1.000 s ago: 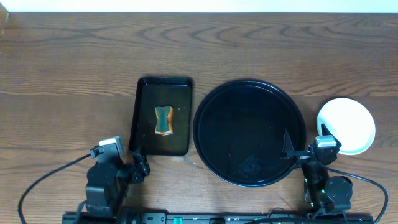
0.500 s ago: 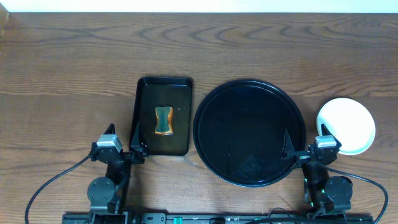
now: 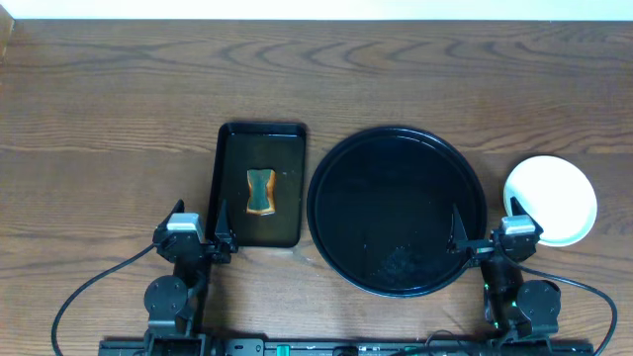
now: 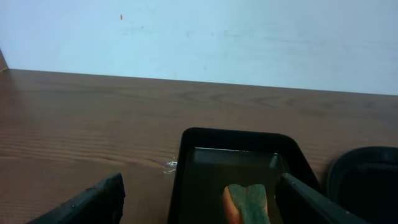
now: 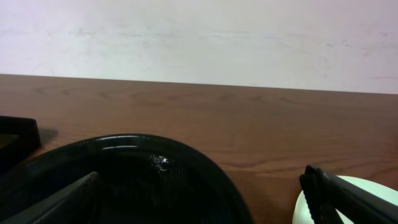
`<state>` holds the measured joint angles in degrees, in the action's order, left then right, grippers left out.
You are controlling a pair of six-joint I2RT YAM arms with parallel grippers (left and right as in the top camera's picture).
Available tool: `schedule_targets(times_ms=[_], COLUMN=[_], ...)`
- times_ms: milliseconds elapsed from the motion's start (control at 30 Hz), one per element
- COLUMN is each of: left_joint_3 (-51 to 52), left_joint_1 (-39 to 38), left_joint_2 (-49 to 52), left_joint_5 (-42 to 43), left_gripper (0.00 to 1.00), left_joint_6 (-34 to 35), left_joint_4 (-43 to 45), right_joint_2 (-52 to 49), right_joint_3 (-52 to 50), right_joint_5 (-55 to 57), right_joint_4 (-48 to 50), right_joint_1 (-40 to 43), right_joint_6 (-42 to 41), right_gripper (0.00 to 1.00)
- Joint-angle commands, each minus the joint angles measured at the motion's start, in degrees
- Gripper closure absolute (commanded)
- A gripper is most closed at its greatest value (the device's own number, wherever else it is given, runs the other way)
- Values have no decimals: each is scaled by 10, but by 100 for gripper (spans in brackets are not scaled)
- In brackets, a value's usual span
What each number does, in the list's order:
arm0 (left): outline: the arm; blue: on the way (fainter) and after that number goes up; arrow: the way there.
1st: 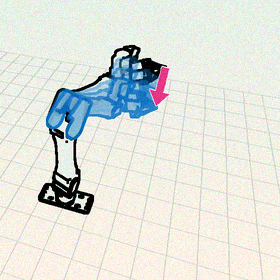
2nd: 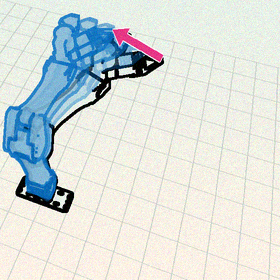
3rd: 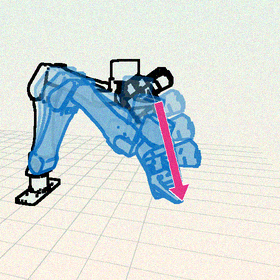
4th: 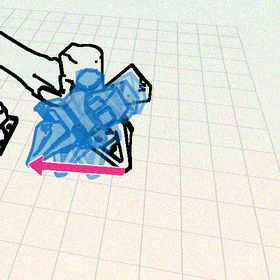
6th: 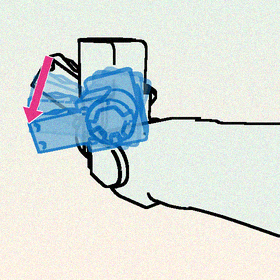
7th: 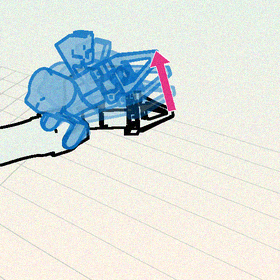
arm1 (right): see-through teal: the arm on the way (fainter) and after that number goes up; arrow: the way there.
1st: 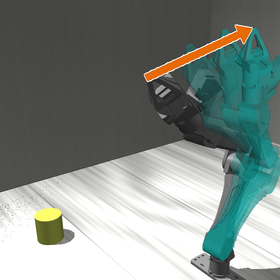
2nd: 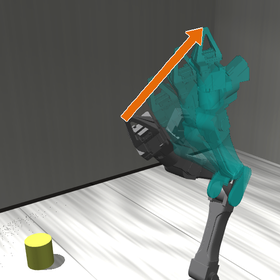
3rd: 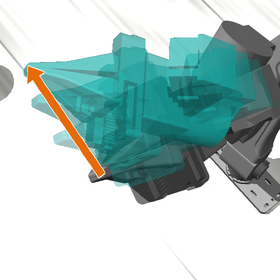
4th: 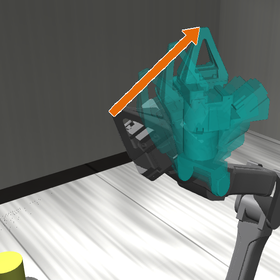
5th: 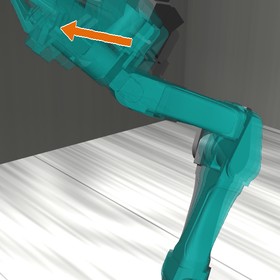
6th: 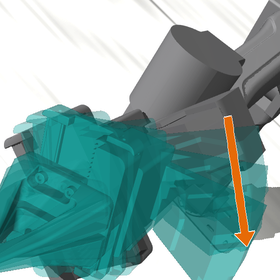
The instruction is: Clean dirty plates on tray and stack at the side
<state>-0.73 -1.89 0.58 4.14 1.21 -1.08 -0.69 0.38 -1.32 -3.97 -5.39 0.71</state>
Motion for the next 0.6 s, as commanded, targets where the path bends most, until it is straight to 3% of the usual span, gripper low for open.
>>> schedule_targets(times_ms=[0,567], left_joint_3=[5,5], left_joint_1=[12,38], left_joint_2=[-5,-3], left_joint_5=[6,6], left_gripper=[22,21], left_joint_6=[-12,-12], left_joint_4=[-26,-26], right_joint_2=[4,4], right_joint_3=[-1,-1], right_joint_5=[-2,-2], right_joint_4=[-2,-2], right_joint_1=[2,2], right_joint_6=[9,9], right_gripper=[1,1])
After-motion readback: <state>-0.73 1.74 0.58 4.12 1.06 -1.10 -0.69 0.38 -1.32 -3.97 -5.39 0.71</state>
